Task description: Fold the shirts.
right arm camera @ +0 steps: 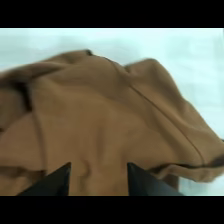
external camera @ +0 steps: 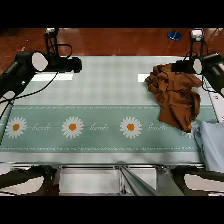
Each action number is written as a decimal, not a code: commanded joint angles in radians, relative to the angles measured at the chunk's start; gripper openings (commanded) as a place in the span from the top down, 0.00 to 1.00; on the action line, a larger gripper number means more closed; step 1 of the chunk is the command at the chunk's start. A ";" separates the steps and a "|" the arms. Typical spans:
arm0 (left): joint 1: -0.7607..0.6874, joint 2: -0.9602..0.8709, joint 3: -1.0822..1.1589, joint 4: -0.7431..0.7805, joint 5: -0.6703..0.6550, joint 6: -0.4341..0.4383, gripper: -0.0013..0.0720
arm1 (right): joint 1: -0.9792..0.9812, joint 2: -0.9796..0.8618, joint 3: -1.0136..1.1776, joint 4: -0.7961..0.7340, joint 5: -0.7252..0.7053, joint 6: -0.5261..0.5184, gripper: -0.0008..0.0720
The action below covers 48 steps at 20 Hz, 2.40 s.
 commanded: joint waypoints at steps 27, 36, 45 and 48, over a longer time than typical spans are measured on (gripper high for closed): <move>0.207 0.248 -0.046 -0.221 -0.407 0.056 0.30 | -0.092 0.062 0.248 0.642 0.200 -0.481 0.96; 0.206 0.640 -0.430 -0.385 -0.361 0.188 0.30 | -0.062 0.316 0.739 0.744 0.280 -0.584 0.96; 0.333 0.636 -0.431 -0.383 -0.286 0.225 0.30 | 0.068 0.369 0.627 1.010 0.558 -0.676 0.96; 0.379 0.636 -0.431 -0.383 -0.293 0.232 0.30 | 0.281 0.330 0.444 0.956 0.532 -0.660 0.96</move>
